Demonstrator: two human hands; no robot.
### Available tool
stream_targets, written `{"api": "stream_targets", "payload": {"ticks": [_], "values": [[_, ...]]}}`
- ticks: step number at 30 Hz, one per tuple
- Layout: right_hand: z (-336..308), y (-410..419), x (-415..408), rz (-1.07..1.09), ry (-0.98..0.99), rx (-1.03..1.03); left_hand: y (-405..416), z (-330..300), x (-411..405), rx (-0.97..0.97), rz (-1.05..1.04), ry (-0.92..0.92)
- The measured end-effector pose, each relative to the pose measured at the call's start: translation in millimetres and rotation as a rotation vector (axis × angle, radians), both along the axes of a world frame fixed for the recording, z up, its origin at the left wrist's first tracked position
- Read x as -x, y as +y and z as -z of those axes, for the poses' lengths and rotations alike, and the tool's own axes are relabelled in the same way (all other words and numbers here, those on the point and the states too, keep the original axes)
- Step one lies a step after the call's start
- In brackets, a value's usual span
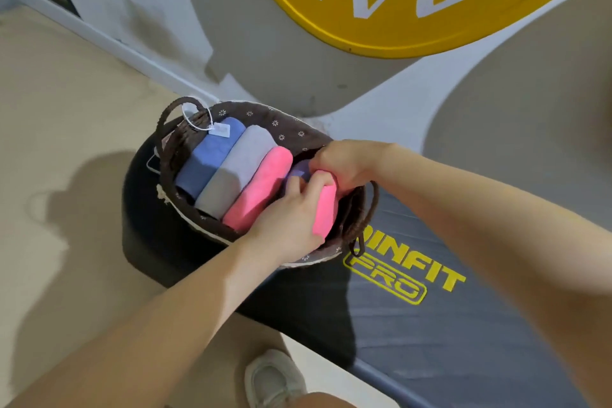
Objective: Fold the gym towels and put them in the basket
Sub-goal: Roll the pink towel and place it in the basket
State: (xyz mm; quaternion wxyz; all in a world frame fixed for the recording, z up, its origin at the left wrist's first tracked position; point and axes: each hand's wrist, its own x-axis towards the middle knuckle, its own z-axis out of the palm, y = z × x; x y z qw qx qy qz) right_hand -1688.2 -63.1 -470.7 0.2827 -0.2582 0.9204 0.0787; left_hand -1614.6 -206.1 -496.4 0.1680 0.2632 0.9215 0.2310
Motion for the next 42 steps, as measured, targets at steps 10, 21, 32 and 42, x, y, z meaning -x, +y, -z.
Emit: {"api": "stream_targets", "payload": {"ticks": [10,21,32,42], "values": [[9,12,5,-0.090,-0.063,0.008,-9,8,-2,0.080,0.031,-0.084],[2,12,-5,-0.154,0.013,-0.059,-49,25,30,0.288,0.446,0.460],[25,-22,-6,-0.068,0.084,-0.340,4,5,3,0.322,-0.267,-0.071],[1,-33,-48,0.328,0.388,-0.094,0,23,-12,0.434,-0.297,0.182]]}}
